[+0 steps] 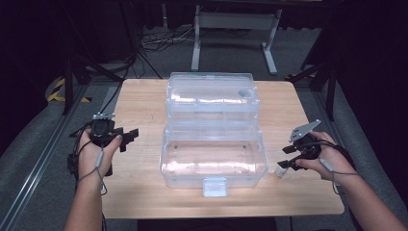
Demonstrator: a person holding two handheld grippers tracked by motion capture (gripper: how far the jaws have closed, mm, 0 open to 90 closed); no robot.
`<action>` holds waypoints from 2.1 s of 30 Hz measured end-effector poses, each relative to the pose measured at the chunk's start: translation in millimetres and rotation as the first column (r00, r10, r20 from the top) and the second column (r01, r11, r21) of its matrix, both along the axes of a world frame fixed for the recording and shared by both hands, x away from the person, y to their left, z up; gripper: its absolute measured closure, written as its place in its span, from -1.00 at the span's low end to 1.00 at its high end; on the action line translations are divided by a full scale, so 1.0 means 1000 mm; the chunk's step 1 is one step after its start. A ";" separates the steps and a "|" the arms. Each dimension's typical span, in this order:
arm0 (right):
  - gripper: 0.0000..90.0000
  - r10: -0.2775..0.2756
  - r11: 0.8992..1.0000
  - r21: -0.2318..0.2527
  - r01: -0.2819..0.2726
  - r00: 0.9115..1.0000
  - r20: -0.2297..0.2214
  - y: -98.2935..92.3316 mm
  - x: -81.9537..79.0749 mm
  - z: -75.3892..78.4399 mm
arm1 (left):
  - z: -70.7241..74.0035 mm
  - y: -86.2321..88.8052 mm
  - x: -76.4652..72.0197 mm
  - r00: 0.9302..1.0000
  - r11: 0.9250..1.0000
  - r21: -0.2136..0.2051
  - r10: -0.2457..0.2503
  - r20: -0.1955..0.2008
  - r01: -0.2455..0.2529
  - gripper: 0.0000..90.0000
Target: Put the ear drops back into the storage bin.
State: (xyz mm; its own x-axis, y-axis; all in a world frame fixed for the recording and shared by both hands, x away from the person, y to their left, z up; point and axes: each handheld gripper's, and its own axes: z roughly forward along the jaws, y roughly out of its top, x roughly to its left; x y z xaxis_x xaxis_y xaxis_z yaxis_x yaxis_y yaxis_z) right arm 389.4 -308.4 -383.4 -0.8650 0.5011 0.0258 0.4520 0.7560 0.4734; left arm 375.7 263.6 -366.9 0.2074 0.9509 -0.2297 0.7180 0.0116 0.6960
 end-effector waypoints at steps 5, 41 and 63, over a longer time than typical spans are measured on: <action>-0.17 0.056 0.998 -0.040 -0.057 0.998 -0.010 0.005 0.004 0.000 | -0.003 0.002 -0.005 1.000 1.000 0.008 0.010 -0.013 -0.010 -0.15; 0.01 0.287 0.911 -0.264 -0.316 0.947 -0.143 0.026 0.011 -0.014 | -0.008 0.001 -0.004 1.000 1.000 0.018 0.006 -0.030 -0.005 -0.15; 0.44 0.303 0.876 -0.342 -0.339 0.940 -0.155 0.028 0.013 -0.009 | -0.010 -0.001 -0.002 0.999 1.000 0.007 -0.006 -0.036 0.006 -0.16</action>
